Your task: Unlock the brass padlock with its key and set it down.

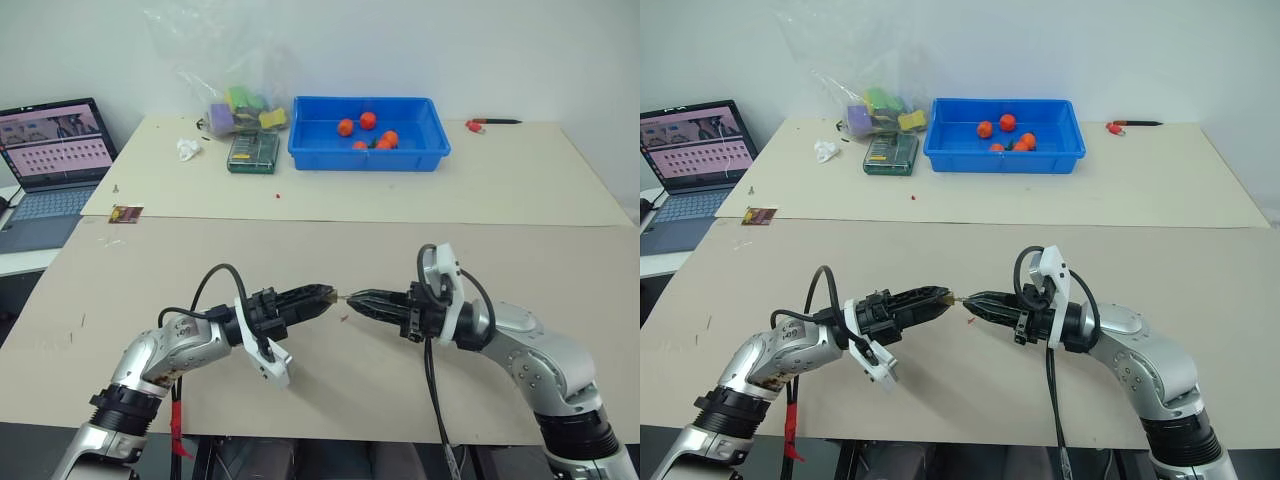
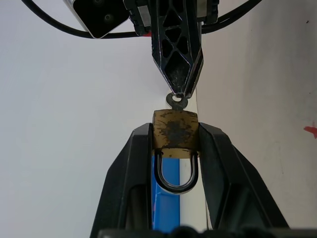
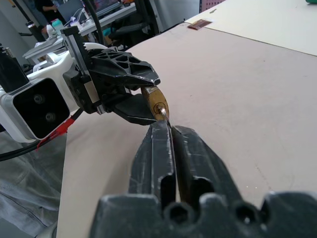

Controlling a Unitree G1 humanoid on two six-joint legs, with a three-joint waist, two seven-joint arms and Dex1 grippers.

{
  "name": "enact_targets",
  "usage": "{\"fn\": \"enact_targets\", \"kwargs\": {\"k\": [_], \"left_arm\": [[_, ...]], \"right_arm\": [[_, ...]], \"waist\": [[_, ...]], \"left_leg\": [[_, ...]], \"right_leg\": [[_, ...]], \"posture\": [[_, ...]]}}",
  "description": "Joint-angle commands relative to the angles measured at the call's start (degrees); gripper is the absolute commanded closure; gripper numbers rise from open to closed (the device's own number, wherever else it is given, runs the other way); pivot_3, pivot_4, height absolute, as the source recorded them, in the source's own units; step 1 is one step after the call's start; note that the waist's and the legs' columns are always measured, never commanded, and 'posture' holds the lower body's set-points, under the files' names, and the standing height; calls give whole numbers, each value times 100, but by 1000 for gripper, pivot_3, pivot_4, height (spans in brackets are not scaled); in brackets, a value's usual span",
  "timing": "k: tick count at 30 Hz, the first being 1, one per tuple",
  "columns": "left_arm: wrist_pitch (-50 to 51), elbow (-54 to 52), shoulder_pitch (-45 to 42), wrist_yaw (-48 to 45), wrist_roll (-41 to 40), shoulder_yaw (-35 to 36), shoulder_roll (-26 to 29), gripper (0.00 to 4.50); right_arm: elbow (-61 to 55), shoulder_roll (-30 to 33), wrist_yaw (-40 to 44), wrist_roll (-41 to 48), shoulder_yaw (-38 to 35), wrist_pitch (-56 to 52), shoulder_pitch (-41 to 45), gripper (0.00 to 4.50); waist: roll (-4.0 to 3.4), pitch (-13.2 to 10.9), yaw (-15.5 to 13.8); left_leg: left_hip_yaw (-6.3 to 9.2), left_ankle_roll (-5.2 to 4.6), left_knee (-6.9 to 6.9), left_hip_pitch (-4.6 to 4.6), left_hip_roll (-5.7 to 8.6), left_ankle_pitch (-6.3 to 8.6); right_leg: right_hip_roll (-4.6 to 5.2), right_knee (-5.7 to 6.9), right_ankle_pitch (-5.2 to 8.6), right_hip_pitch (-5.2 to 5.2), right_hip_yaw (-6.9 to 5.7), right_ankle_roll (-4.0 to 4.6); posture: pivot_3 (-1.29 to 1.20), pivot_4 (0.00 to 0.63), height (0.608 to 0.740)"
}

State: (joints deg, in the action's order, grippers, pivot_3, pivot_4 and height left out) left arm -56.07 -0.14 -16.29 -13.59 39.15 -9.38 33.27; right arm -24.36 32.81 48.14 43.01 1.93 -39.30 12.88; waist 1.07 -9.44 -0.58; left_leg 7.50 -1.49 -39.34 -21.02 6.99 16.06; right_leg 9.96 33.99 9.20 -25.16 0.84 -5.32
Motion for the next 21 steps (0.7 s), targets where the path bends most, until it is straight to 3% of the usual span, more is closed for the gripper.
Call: {"fn": "enact_targets", "kwargs": {"k": [1,12,14,17,21], "left_arm": [[31,-143,-138,116,-105,-49,-17,3686],[91,-176,-265,202,-2,-124,-64,3686],[-31,-191,-351,329,181,-106,-46,3686],[-318,-314,-506,870,758,-9,-69,3686],[-400,-300,-616,1163,944,-24,-79,3686]], "right_arm": [[-188,-16,-16,82,-59,-4,104,4464],[-194,-78,-276,411,-149,-422,282,4464],[-138,-170,-606,972,-305,-1015,388,4464],[298,-413,-1745,2908,-739,-2242,700,4464],[503,-446,-2431,4054,-979,-2585,910,4464]], "waist": [[0,0,1],[0,0,4],[0,0,-3],[1,0,-4],[0,0,-10]], "left_leg": [[0,0,0,0,0,0],[0,1,0,0,0,0],[0,1,0,0,-1,-1],[1,1,0,0,-15,-1],[1,0,5,-1,-16,0]], "right_leg": [[0,0,0,0,0,0],[0,0,0,-1,0,0],[0,0,0,-1,0,0],[-3,-3,-4,1,1,6],[-3,-3,-9,-2,1,15]], "posture": [[0,150,740],[0,150,740],[0,150,740],[0,150,740],[0,150,740]]}}
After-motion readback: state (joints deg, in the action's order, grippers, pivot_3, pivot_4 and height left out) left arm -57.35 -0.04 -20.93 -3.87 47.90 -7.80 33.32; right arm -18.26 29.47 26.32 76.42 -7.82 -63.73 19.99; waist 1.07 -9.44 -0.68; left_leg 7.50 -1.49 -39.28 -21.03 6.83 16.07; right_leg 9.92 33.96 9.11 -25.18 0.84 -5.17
